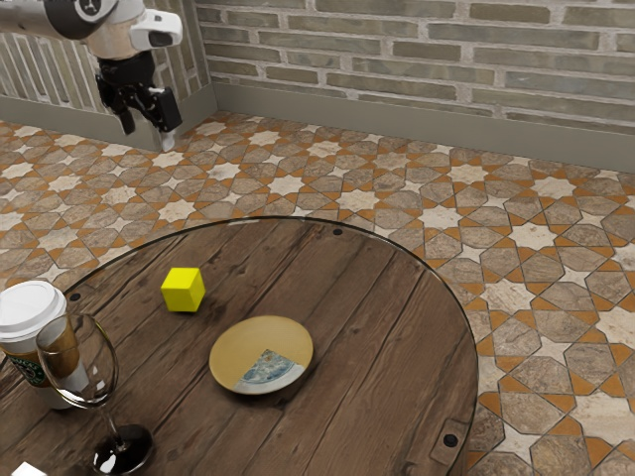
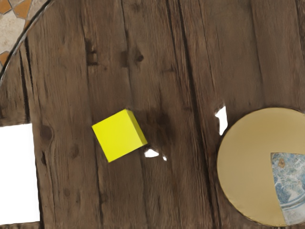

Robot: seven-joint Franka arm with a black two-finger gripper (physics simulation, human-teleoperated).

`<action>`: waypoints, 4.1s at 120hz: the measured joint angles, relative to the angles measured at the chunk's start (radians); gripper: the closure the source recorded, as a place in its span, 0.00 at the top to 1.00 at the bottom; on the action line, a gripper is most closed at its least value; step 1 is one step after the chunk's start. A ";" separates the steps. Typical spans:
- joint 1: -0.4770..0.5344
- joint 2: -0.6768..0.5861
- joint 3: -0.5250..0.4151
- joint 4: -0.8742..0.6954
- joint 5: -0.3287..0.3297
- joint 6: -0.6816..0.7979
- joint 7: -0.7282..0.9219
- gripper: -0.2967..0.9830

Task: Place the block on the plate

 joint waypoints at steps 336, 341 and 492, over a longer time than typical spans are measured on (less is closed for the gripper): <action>0.067 0.320 -0.039 -0.294 -0.191 0.310 -0.304 0.55; 0.042 0.300 -0.040 -0.319 -0.186 0.311 -0.311 0.54; -0.220 0.169 -0.045 -0.447 -0.148 0.316 -0.555 0.75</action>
